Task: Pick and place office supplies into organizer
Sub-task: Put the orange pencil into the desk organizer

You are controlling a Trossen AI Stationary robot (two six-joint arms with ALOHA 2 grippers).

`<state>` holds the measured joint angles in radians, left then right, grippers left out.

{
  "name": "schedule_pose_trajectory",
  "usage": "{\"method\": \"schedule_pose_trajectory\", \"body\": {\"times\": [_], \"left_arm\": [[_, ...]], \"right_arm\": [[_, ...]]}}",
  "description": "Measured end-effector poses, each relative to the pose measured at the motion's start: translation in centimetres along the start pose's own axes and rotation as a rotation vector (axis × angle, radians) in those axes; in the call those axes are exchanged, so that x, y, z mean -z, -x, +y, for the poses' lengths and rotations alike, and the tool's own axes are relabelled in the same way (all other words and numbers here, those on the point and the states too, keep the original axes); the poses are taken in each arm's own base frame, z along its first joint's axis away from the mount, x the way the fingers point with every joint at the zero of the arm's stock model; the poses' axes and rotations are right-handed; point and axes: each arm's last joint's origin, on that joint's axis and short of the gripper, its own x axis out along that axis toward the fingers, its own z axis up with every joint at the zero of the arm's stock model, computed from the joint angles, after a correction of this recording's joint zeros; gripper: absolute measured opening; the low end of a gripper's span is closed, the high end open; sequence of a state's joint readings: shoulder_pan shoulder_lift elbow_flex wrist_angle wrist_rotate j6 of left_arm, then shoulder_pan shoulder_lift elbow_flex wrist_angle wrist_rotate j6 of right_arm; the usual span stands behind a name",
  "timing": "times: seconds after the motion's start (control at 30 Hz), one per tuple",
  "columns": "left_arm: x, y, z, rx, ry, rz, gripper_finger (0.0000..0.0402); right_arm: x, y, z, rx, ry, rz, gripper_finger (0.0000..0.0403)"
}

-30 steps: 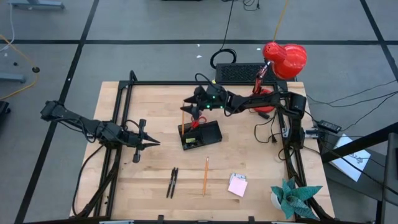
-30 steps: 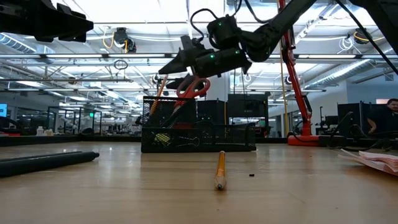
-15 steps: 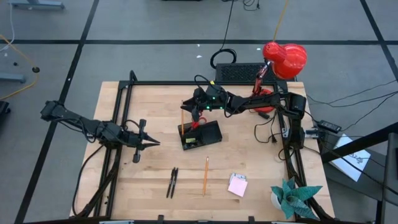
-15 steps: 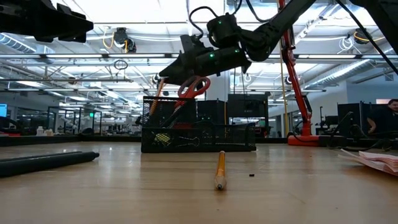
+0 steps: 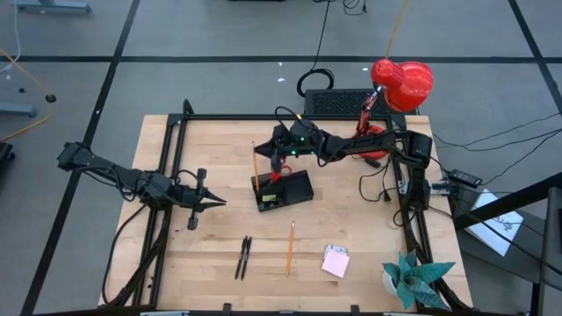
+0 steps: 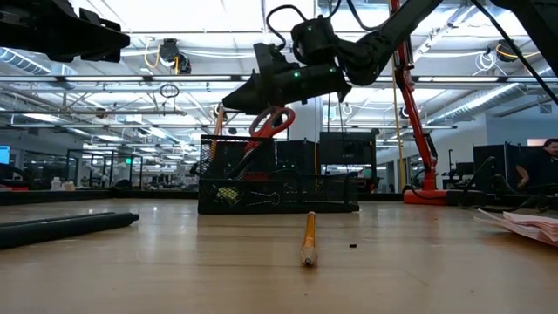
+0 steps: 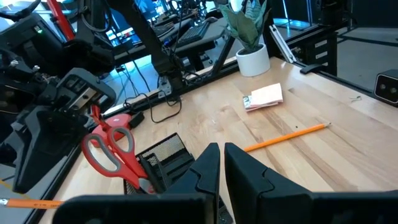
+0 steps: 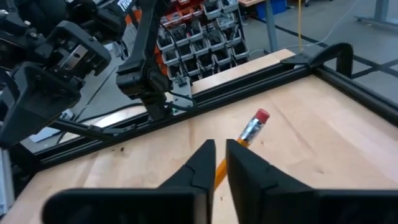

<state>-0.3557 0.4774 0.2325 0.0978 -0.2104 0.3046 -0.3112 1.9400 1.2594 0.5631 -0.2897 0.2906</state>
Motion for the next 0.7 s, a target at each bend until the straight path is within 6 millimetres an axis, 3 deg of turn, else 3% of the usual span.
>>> {"method": "schedule_pose_trajectory", "body": {"times": [0.43, 0.7], "left_arm": [[-0.01, 0.0, 0.0, 0.0, -0.007, -0.001, 0.0031], [-0.02, 0.0, 0.01, -0.001, -0.006, -0.002, 0.0031]], "right_arm": [[0.26, 0.0, -0.13, 0.024, -0.05, 0.023, 0.0177], [0.38, -0.16, 0.28, 0.075, -0.042, 0.007, 0.0221]]}}
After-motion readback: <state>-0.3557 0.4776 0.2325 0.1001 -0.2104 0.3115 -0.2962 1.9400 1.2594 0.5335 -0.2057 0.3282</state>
